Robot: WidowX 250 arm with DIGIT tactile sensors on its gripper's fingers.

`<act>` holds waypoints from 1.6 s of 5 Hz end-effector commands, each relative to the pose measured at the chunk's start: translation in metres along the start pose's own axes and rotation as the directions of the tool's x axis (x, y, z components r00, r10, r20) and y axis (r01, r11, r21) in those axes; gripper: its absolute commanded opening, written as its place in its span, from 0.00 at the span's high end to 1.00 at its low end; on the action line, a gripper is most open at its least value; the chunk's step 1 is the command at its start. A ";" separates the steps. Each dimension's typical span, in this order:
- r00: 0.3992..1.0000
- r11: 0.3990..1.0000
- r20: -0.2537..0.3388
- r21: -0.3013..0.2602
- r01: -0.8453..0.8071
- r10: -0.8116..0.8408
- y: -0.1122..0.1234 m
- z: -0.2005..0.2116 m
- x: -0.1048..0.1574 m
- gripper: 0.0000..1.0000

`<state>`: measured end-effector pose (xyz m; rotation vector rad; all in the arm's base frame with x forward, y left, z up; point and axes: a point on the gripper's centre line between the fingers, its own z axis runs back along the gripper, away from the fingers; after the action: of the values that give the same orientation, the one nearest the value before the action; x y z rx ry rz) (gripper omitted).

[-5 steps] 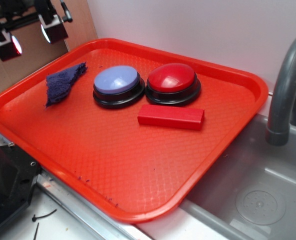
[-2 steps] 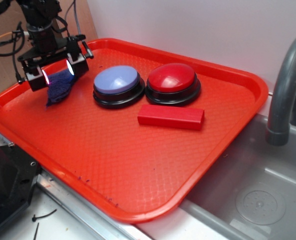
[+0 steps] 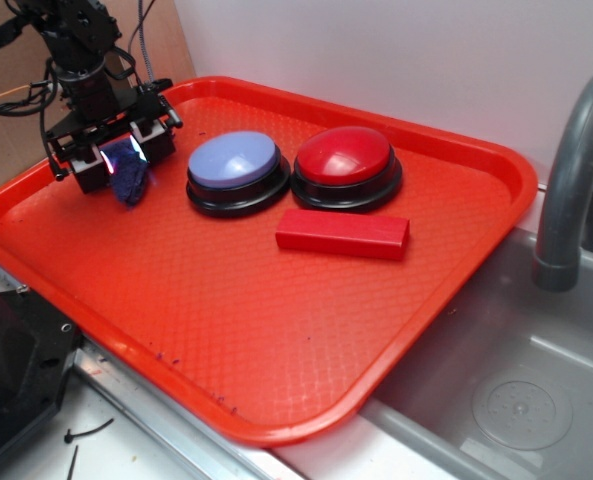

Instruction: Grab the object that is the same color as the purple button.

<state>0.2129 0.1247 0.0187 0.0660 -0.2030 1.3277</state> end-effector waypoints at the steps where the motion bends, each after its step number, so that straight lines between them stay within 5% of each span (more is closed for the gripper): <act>1: 1.000 1.000 0.018 0.000 -0.005 0.005 0.013 0.005 0.006 1.00; 2: 0.994 0.995 -0.039 -0.015 0.098 -0.099 0.009 0.017 0.006 1.00; 3: 0.955 0.957 -0.079 0.041 0.289 -0.285 0.003 0.039 0.008 1.00; 4: 0.891 0.898 -0.114 -0.013 0.440 -0.439 -0.002 0.065 0.008 1.00; 5: 0.746 0.761 -0.169 -0.040 0.648 -0.644 -0.013 0.105 -0.011 1.00; 8: 0.478 0.471 0.027 -0.134 0.872 -0.878 -0.010 0.222 -0.076 1.00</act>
<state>0.1863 0.0020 0.2054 0.0239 -0.1108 0.2493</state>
